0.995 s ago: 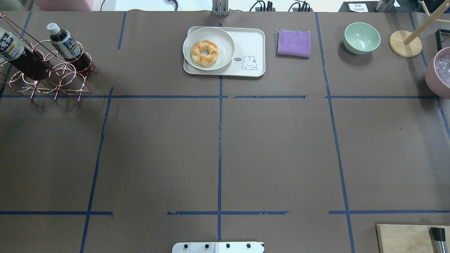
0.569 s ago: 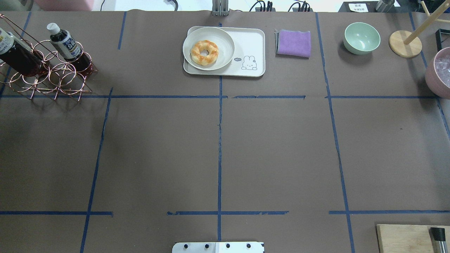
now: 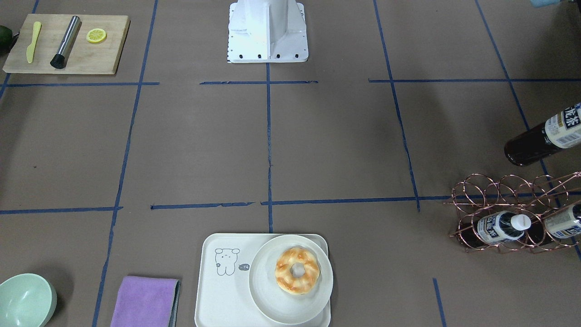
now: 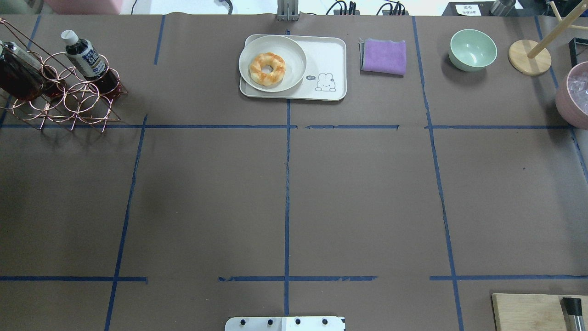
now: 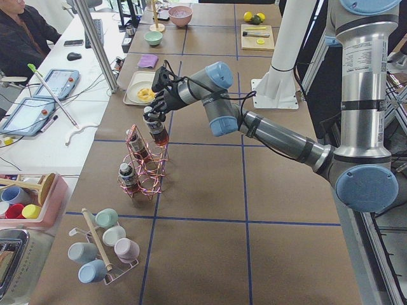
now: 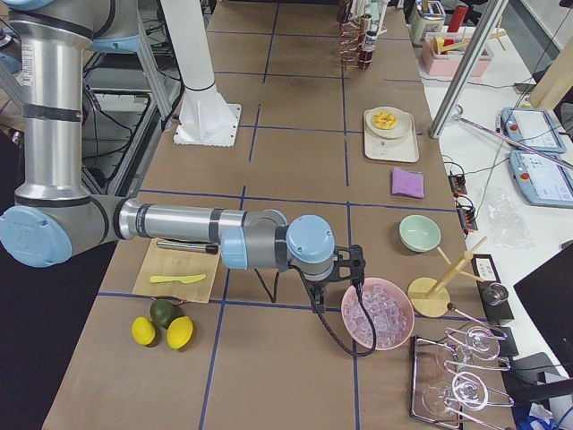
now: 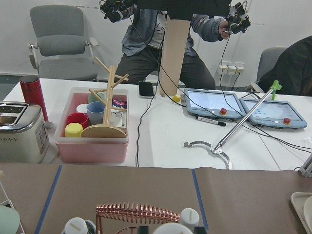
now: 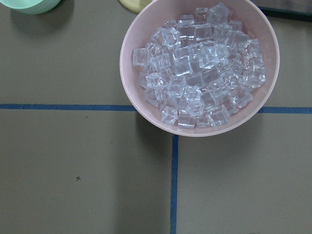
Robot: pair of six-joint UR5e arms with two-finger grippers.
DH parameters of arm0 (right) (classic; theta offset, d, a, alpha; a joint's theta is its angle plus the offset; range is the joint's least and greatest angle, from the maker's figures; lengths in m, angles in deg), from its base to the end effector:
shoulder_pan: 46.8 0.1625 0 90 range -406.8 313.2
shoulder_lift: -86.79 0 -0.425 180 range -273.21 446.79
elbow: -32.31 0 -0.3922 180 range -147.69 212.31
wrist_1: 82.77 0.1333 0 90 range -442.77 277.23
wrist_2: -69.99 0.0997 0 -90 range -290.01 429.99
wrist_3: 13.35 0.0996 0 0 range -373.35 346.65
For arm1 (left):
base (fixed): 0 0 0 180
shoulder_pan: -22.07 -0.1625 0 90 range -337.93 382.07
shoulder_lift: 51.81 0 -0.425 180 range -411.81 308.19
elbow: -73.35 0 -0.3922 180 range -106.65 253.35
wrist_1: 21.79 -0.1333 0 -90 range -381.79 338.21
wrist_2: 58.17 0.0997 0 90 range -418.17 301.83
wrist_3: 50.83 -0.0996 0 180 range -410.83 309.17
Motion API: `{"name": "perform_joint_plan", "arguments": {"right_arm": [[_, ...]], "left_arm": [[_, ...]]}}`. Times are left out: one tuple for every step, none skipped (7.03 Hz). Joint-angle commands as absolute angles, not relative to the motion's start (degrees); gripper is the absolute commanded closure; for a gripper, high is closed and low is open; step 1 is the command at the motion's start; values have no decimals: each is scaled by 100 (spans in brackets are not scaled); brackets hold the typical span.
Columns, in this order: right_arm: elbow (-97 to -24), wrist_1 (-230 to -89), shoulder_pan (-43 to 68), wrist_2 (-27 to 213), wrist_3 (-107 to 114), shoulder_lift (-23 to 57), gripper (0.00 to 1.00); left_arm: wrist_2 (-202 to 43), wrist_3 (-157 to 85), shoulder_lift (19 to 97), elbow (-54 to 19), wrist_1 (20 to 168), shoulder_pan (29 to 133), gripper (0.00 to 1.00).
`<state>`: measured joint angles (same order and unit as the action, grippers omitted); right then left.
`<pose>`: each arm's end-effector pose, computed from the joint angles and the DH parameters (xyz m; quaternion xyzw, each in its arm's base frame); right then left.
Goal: Place tea on tray
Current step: 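Grasp the dark tea bottle with the left gripper and lift it out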
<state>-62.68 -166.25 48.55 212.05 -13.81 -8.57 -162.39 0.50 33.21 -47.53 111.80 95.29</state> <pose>0.0972 -0.4511 0.6384 0.0703 -0.4352 0.0148 0.8975 0.0232 -0.4539 0.3550 0.4116 0.4010 -0.1748 0.7995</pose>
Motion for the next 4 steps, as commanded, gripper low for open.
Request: {"name": "perform_joint_plan", "arguments": {"right_arm": [[-6278, -16610, 4856, 21202, -1396, -857, 0], [-6339, -16609, 4856, 21193, -1396, -866, 0], [-6323, -16618, 4856, 21193, -1388, -866, 0], [-6322, -16618, 4856, 21193, -1387, -866, 0]], "left_arm": [[-15918, 84, 3335, -5197, 10741, 8960, 100], [-15558, 111, 3396, -5207, 10689, 8443, 100], [-15215, 120, 3771, -5346, 10088, 8029, 100], [-14829, 128, 4271, -5626, 9142, 7573, 100]]}}
